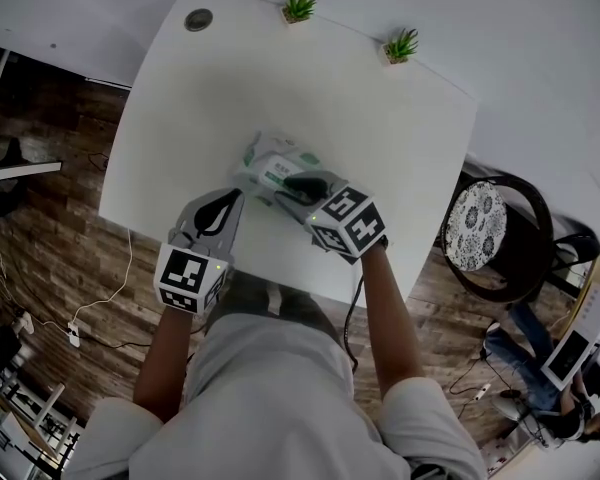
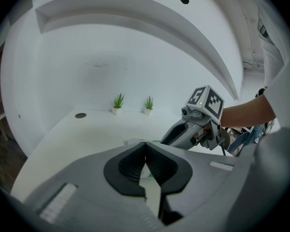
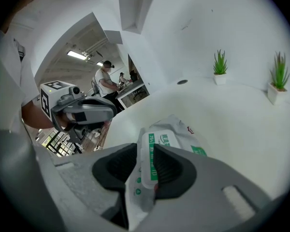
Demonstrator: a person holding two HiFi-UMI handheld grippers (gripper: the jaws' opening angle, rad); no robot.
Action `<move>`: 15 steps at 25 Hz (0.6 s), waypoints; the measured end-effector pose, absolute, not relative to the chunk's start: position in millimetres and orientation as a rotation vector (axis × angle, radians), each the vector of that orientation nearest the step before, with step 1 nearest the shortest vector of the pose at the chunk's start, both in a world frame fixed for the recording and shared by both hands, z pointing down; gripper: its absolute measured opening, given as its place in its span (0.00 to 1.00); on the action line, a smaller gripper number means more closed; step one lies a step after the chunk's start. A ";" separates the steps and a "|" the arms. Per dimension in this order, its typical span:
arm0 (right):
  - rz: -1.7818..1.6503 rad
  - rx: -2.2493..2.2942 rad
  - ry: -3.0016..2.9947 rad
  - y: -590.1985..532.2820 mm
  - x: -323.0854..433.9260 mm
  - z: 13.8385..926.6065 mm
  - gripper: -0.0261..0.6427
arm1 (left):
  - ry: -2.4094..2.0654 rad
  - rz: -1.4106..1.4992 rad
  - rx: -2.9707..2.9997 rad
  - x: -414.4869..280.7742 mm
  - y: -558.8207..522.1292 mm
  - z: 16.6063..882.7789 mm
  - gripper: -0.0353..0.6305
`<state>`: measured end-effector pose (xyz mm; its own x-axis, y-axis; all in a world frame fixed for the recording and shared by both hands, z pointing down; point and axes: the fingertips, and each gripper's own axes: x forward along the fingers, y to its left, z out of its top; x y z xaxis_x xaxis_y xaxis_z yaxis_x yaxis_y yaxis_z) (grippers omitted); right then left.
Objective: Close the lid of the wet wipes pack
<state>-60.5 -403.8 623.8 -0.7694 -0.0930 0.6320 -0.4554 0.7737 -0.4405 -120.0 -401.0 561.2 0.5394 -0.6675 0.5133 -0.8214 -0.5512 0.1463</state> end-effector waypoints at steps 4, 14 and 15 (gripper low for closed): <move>0.738 0.389 -2.308 -399.1 -64.3 632.4 0.21 | -1.213 0.574 2.409 -122.4 -401.9 563.2 0.07; 0.695 0.434 -2.271 -399.6 -68.0 638.9 0.21 | -1.191 0.567 2.415 -123.0 -406.4 564.4 0.07; 0.691 0.442 -2.272 -399.4 -68.1 638.9 0.21 | -1.188 0.567 2.417 -122.2 -406.0 564.4 0.07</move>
